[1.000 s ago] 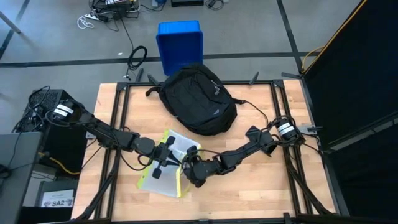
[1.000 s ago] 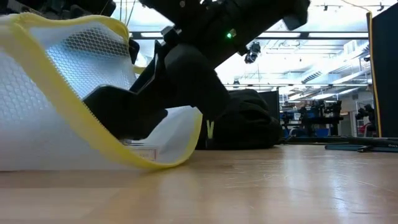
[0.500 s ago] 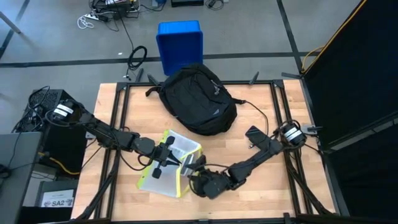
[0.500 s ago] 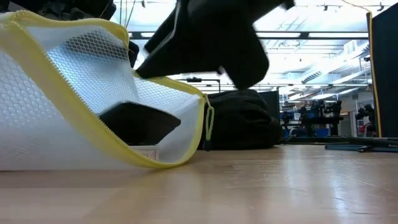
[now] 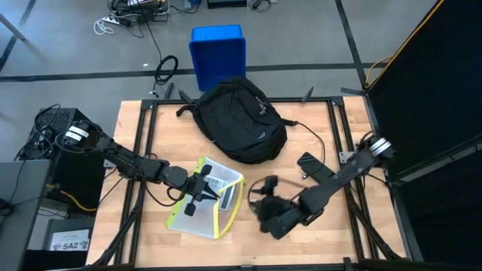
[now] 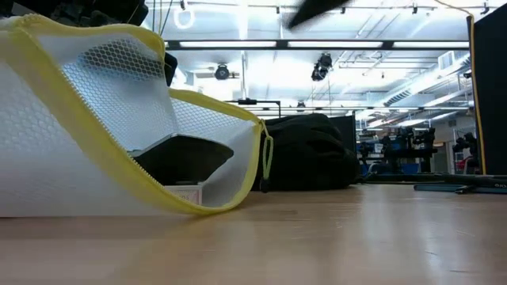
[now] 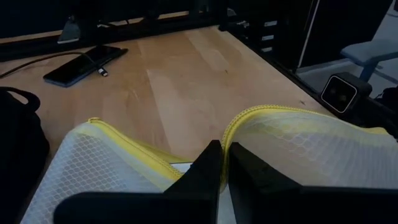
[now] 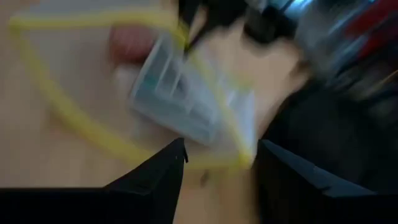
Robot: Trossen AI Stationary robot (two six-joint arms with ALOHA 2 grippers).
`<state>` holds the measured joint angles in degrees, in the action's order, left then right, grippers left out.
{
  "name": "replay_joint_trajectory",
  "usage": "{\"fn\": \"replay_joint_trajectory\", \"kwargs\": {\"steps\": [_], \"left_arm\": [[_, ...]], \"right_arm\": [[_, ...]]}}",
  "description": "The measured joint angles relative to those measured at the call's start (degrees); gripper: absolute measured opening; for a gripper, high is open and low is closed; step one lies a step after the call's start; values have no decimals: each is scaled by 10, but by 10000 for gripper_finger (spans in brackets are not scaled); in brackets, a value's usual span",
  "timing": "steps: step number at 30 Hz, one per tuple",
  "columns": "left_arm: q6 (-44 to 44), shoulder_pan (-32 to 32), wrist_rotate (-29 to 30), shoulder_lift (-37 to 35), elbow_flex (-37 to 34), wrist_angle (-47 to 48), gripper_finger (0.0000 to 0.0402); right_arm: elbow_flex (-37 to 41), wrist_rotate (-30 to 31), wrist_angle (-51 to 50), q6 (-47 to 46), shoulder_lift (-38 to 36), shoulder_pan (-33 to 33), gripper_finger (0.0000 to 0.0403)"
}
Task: Unpack backpack
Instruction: Put the pen into the yellow zip bag
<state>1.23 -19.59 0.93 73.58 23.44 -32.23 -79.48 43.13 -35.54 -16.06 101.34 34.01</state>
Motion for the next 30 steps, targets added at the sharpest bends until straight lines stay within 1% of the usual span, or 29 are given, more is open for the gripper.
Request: {"fn": "replay_joint_trajectory", "kwargs": {"steps": [2,3,7,9,10,13,16,19,22,25,30], "left_arm": [[0,0,0,0,0,0,0],[0,0,0,0,0,0,0],[0,0,4,0,0,0,0],[0,0,7,0,0,0,0],[0,0,7,0,0,0,0],[0,0,7,0,0,0,0],[0,0,7,0,0,0,0],[0,0,7,0,0,0,0],[0,0,7,0,0,0,0],[3,0,7,0,0,0,0],[5,0,8,0,0,0,0]], "right_arm": [[0,-48,-104,-83,-26,-4,161],[0,-55,-157,-125,-37,-4,156],[0,-45,-360,-320,-55,2,137],[5,-47,-435,-417,-54,7,127],[12,-57,-455,-447,-54,9,122],[47,-106,-462,-487,-53,11,111],[95,-131,-456,-510,-53,11,104],[139,-162,-456,-537,-55,2,107],[166,-182,-454,-540,-60,-1,127],[183,-189,-450,-530,-75,-1,156],[228,-202,-406,-496,-133,-23,202]]}}
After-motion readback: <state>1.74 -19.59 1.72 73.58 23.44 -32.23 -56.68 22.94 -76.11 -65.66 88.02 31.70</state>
